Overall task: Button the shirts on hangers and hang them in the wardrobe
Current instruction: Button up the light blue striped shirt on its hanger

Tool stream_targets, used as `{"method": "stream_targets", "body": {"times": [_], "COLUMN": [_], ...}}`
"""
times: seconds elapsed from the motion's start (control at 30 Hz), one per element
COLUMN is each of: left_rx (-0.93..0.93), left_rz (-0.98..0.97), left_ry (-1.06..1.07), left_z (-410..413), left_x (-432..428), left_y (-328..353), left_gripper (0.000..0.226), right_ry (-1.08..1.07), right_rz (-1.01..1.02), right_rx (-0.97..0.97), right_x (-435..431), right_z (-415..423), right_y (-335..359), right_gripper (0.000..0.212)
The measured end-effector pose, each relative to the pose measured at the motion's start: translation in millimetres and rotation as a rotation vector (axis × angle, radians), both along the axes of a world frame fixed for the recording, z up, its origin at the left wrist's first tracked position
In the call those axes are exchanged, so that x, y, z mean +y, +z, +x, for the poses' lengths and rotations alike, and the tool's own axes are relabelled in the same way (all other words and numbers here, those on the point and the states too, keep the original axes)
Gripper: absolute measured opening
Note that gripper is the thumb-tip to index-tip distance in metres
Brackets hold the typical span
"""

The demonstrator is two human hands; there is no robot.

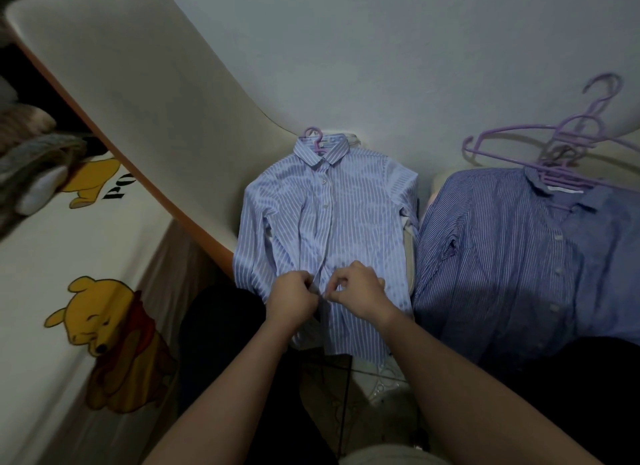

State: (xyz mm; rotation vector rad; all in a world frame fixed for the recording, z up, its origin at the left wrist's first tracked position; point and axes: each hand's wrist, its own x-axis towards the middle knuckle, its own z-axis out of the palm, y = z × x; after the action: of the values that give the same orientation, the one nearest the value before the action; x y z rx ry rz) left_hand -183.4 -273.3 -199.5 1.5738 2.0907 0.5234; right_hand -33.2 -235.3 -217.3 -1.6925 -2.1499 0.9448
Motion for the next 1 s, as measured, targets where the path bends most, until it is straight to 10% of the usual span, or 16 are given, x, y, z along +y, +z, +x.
{"method": "stream_targets", "body": {"times": [0.63, 1.0], "left_rx": [-0.113, -0.253], "left_rz": [-0.042, -0.086], "left_ry": [-0.093, 0.071], "left_z": [-11, -7], "left_x": [7, 6], "left_y": [-13, -28], "left_gripper": [0.042, 0.028], "right_ry": [-0.137, -0.079], "right_rz": [-0.009, -0.215], "right_rx": [-0.126, 0.145], "right_x": [3, 8], "right_z": [-14, 4], "right_y": [-2, 9], "right_gripper": [0.025, 0.012]}}
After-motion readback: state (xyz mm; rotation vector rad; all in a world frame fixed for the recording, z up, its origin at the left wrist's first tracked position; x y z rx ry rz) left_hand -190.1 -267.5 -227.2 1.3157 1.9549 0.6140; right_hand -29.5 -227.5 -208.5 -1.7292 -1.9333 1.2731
